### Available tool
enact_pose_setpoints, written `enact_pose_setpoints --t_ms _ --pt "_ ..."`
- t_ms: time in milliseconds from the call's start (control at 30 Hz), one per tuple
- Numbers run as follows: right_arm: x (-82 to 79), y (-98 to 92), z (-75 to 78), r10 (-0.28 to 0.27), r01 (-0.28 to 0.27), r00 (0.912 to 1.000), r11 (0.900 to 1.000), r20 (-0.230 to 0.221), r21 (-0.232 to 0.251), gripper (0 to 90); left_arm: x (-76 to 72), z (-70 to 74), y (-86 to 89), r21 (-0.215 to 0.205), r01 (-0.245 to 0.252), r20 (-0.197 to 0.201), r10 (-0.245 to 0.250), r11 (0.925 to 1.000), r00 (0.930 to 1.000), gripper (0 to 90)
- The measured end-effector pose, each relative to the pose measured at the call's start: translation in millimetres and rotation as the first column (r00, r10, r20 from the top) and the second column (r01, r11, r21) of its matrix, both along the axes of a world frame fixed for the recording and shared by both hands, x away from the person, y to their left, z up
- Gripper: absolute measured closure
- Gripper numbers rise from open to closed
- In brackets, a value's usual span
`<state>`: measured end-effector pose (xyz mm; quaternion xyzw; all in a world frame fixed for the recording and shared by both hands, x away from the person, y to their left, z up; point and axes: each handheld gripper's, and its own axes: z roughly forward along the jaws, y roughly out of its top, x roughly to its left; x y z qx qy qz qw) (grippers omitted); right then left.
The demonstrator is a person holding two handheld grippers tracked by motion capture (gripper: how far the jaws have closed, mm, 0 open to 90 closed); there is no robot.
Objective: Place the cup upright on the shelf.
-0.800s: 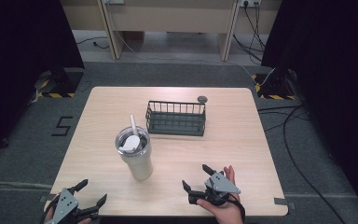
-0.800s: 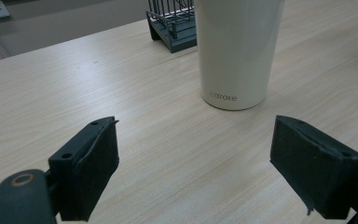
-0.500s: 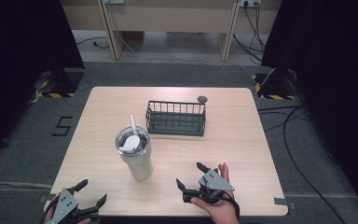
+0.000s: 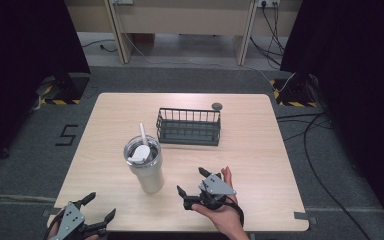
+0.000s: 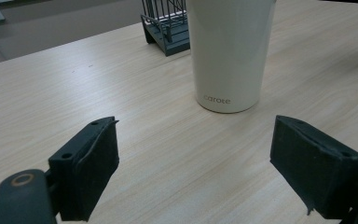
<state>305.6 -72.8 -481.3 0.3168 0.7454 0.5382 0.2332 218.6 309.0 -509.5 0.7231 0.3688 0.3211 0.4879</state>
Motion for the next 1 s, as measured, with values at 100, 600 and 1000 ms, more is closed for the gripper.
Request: enact_pose_setpoints --t_ms 100,600,1000 --pt "3.3 6.0 1.9 0.007 -0.007 1.0 1.0 0.003 -0.002 10.0 0.8 0.2 -0.6 0.002 0.002 0.001 -0.002 1.0 1.0 14.5" --pt "16.3 33.7 -0.1 0.042 -0.042 0.9991 0.998 0.0 -0.036 10.0 7.9 0.5 -5.5 -0.002 0.036 0.0 -0.036 0.9994 0.9994 14.5" --pt "24.9 54.5 -2.6 0.053 -0.053 0.9986 0.998 -0.003 -0.041 5.6 10.6 1.3 -7.2 0.001 0.049 0.006 -0.049 0.9988 0.9988 14.5"
